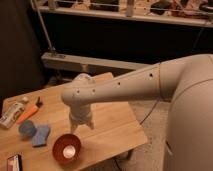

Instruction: Drag the ceramic bowl in a circle

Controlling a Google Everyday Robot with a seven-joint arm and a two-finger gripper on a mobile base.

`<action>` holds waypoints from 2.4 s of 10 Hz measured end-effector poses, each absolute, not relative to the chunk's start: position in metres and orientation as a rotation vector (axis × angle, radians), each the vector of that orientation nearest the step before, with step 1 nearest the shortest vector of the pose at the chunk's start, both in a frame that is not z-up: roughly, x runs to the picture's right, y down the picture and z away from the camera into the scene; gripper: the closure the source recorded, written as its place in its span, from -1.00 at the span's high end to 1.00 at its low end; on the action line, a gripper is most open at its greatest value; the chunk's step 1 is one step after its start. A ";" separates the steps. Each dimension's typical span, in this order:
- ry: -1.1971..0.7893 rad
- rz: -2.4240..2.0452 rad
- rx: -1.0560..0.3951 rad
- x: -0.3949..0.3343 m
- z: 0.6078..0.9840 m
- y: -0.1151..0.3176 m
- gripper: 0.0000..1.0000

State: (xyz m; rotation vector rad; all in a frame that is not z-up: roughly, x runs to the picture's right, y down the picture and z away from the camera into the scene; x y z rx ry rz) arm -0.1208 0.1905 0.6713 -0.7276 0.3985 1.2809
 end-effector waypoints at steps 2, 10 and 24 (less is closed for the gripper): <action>0.394 1.243 -0.771 -0.122 0.666 0.223 0.30; 0.418 1.167 -0.819 -0.138 0.706 0.277 0.30; 0.361 1.019 -0.729 -0.210 0.732 0.241 -1.00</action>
